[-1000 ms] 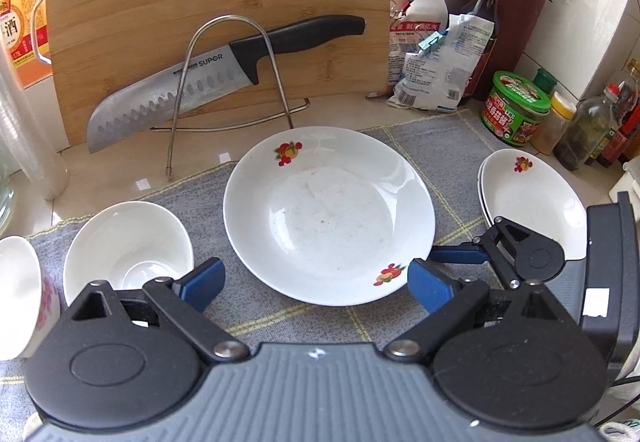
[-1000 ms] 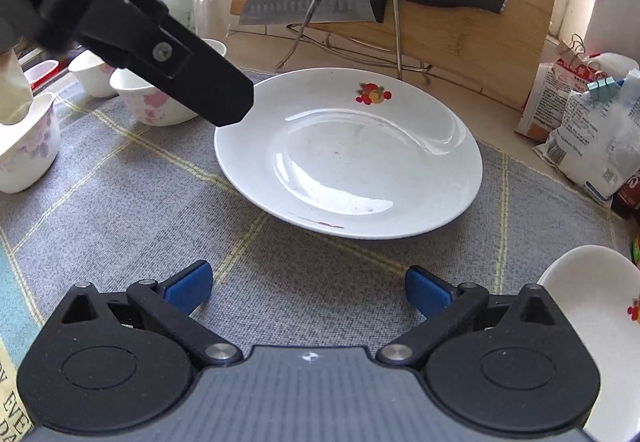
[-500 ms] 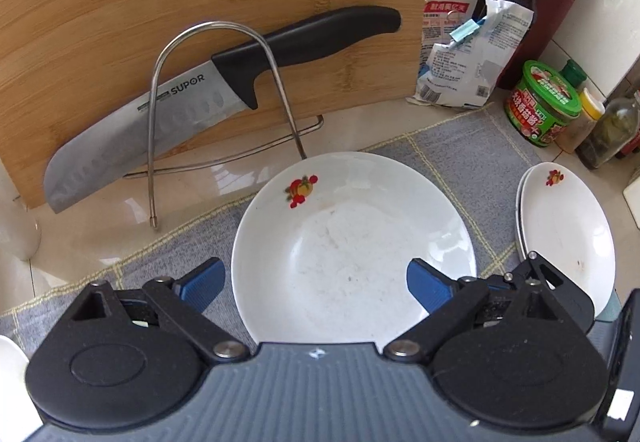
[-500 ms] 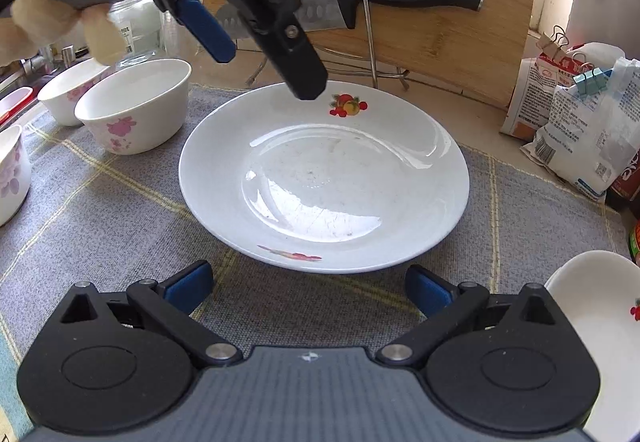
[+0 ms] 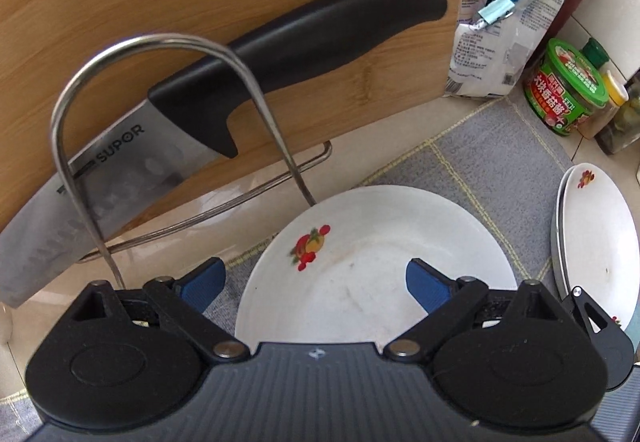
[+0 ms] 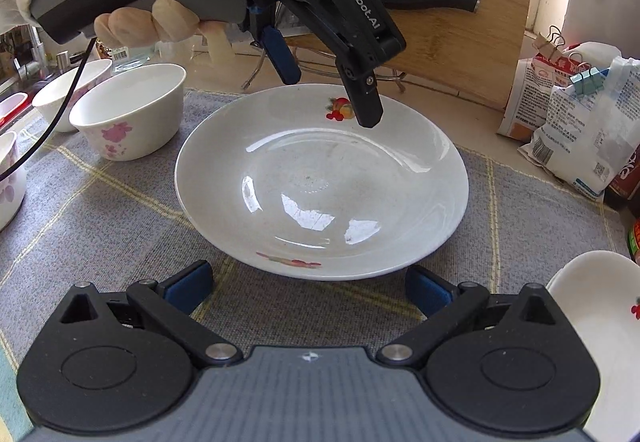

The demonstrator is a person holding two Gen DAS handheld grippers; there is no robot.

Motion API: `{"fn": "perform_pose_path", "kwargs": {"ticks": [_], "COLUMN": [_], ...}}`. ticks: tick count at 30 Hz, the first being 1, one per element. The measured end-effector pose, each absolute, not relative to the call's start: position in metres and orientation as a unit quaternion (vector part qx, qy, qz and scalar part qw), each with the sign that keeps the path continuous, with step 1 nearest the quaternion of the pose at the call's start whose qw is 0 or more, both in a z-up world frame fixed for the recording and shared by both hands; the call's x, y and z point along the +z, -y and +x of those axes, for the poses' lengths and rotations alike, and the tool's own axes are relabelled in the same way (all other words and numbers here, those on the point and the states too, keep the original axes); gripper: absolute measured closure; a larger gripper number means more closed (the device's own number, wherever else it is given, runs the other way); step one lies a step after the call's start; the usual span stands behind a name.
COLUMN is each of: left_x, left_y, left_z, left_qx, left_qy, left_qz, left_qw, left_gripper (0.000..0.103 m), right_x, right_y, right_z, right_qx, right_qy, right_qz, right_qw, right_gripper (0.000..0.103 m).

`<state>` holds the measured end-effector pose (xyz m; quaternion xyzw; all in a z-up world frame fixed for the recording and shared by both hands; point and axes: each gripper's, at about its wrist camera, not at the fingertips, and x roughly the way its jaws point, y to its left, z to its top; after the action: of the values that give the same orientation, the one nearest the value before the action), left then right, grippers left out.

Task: Organize plates and bowls
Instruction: 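Grasp the flower plate rim with the left tool while the right tool grips the opposite rim, then lift and carry the flower plate with both tools toward the plate stack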

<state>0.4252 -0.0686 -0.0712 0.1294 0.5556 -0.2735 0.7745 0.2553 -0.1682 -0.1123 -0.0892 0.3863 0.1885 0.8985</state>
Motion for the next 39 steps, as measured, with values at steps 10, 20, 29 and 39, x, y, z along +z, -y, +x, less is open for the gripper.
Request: {"fn": "perform_pose_path", "kwargs": {"ticks": [10, 20, 29, 39], "left_x": [-0.085, -0.086, -0.086, -0.088], "left_y": [0.075, 0.077, 0.077, 0.079], "left_z": [0.436, 0.437, 0.436, 0.437], "left_qx": [-0.299, -0.316, -0.317, -0.321], "left_qy": [-0.573, -0.574, -0.576, -0.575], "left_qz": [0.151, 0.150, 0.151, 0.155], "left_qw": [0.748, 0.741, 0.738, 0.736], "left_gripper": [0.021, 0.021, 0.027, 0.027], "right_x": [-0.114, -0.115, -0.115, -0.115], "right_y": [0.170, 0.169, 0.171, 0.171], "right_z": [0.254, 0.255, 0.258, 0.261], "right_qx": [0.191, 0.186, 0.187, 0.184], "right_qy": [-0.372, -0.364, -0.362, -0.360], "right_qz": [-0.086, -0.082, -0.082, -0.080], "right_qw": [0.904, 0.909, 0.910, 0.911], "right_gripper": [0.000, 0.000, 0.000, 0.000]}}
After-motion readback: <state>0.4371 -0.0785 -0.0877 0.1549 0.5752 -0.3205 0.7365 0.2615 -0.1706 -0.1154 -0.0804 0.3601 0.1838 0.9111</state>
